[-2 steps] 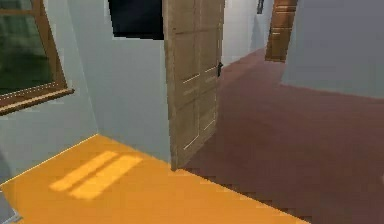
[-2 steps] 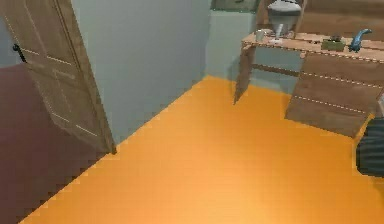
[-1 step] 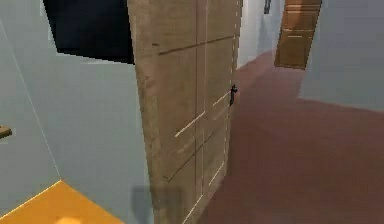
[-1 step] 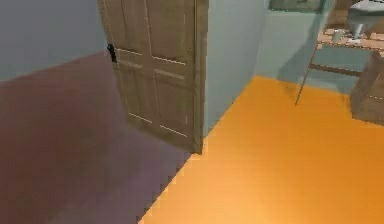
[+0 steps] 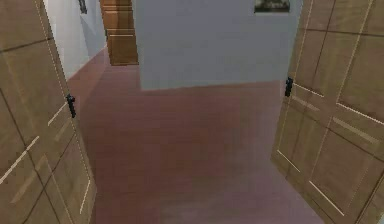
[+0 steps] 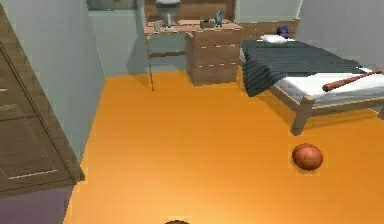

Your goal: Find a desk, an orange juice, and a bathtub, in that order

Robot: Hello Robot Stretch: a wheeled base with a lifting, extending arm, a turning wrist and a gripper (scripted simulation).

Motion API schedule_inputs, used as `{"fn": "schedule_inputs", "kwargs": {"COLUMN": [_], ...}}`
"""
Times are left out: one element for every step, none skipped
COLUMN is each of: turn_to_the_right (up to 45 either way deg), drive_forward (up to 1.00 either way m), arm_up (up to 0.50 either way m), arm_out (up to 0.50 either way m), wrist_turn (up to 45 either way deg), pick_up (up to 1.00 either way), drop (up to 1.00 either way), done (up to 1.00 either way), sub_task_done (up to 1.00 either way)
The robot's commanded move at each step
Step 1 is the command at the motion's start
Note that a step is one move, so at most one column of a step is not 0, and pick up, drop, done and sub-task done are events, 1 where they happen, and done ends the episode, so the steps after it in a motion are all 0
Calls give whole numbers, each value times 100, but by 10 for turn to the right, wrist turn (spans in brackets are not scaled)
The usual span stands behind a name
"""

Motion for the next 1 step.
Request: {"fn": "schedule_inputs", "kwargs": {"turn_to_the_right": [90], "drive_forward": [0], "arm_up": [0], "arm_out": [0], "wrist_turn": [0], "pick_up": [0], "drop": [0], "done": [0], "sub_task_done": [0]}}
